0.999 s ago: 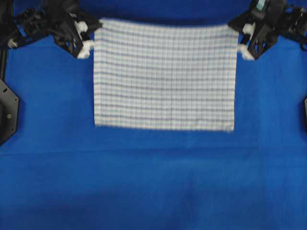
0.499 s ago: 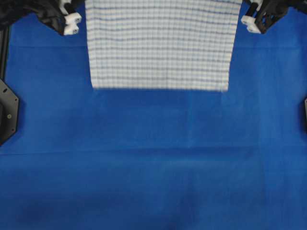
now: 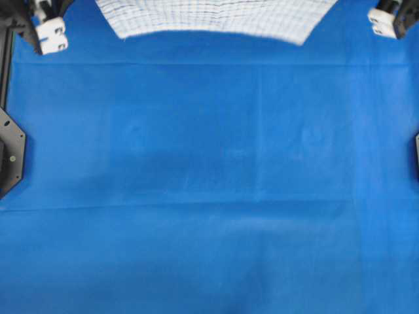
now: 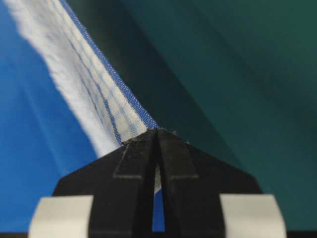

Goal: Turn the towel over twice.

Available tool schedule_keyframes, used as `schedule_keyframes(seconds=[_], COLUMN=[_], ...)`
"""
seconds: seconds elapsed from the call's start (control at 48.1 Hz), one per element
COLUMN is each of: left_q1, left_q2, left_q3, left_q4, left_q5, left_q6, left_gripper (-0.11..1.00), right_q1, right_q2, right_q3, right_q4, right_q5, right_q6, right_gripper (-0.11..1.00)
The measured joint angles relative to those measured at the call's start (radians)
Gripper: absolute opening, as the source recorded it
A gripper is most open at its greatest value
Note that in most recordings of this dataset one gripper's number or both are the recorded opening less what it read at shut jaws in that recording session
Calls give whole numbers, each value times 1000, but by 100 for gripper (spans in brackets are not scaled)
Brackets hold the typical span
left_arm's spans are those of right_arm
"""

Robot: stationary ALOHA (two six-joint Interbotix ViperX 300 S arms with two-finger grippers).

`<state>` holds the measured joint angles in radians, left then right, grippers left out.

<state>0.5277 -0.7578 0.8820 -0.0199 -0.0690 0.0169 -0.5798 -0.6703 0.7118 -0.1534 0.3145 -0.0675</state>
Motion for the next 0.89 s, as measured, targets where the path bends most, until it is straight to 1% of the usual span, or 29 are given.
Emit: schedule_keyframes(seconds=[0.042, 0.166, 0.27, 0.354, 0.458, 0.541, 0.624, 0.666, 0.791, 0.895], left_q1=[-28, -94, -149, -186, -232, -279, -341, -374, -474, -528], left_q2=[-11, -28, -28, -21, -26, -28, -28, -28, -25, -5], left_q3=[8, 44, 95, 152, 219, 264, 301, 310, 324, 327], left_q4=[0, 0, 0, 0, 0, 0, 0, 0, -2, -5], left_q5=[6, 20, 26, 28, 25, 21, 18, 17, 9, -12], left_q6=[2, 0, -8, -18, -20, -20, -23, -23, -21, -26], left_gripper=[2, 2, 2, 2, 2, 2, 2, 2, 2, 2], right_q1=[14, 94, 163, 215, 291, 344, 400, 430, 503, 565], right_q2=[-14, -40, -35, -15, 17, 40, 61, 71, 89, 104], right_q3=[2, 11, 28, 55, 104, 141, 175, 187, 210, 225], right_q4=[0, 8, 35, 63, 87, 94, 95, 95, 95, 95], right_q5=[17, 92, 150, 181, 184, 172, 146, 132, 101, 86], right_q6=[3, 8, 12, 31, 71, 107, 158, 183, 224, 244], right_gripper=[2, 2, 2, 2, 2, 2, 2, 2, 2, 2])
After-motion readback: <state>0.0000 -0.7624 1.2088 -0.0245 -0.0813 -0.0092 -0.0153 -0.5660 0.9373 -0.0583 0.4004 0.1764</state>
